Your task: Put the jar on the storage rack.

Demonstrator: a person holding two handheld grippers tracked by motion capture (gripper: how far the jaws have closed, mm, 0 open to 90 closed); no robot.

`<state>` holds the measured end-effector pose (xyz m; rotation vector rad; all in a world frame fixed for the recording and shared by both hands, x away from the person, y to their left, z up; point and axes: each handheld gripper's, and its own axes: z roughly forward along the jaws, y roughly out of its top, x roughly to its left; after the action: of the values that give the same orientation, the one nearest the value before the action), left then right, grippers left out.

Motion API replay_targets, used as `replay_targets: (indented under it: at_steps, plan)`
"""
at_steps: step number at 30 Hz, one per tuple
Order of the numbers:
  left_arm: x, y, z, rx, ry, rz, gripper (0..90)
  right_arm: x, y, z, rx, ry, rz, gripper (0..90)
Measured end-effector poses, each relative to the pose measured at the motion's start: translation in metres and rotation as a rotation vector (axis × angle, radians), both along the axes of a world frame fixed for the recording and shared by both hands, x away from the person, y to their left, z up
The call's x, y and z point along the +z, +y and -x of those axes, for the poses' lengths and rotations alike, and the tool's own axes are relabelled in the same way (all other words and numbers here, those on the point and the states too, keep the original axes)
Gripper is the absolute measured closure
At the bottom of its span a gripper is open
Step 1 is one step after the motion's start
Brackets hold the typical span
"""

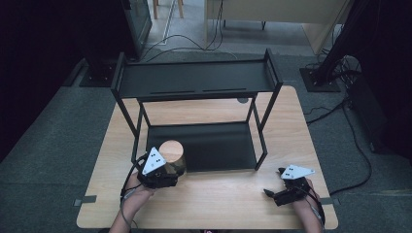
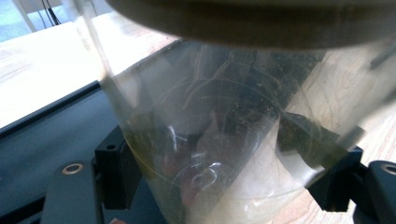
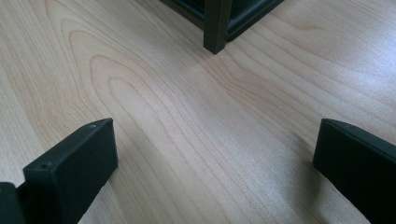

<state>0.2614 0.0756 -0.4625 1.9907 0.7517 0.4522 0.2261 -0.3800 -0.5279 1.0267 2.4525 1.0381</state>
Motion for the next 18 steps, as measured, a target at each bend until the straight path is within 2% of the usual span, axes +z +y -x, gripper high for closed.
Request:
replay_targets:
  at_steps: [18]
  plan:
    - [0.000,-0.006,-0.013,0.039,-0.004,0.008,25.5,0.000,0.000,0.000,0.000,0.000,0.000,0.0]
